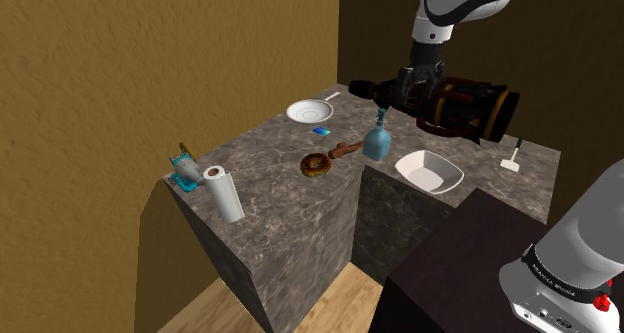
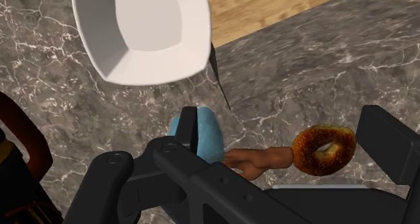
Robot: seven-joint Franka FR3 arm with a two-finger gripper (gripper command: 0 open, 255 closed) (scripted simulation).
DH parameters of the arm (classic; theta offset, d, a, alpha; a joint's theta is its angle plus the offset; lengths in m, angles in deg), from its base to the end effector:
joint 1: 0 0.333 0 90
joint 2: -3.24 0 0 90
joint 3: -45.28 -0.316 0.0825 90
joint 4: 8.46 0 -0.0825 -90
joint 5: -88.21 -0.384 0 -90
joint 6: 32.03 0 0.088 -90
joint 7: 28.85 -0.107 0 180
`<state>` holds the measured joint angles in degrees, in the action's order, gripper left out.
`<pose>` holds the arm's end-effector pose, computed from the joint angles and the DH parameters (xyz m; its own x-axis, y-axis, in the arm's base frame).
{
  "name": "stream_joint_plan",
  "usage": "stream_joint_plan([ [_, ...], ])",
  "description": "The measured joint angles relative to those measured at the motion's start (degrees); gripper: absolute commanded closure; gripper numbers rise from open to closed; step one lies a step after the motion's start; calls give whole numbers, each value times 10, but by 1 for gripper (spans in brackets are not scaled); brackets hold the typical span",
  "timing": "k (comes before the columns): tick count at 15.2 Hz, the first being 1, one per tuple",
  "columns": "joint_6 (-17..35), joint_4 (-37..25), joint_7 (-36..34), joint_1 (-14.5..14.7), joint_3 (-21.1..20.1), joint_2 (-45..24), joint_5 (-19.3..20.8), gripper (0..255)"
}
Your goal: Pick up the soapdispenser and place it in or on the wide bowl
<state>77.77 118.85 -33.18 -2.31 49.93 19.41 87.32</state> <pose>0.4612 -0.0572 0.4885 0.9800 -0.1972 -0.0271 -0.1981 -0.9796 -0.0351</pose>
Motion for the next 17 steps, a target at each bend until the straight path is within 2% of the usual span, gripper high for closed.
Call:
stream_joint_plan([
  [6,58,-60,21,-10,18,-112,-9,0],
  [10,87,-124,35,-18,27,-202,-22,0],
  [17,107,-260,59,-40,35,-352,-49,0],
])
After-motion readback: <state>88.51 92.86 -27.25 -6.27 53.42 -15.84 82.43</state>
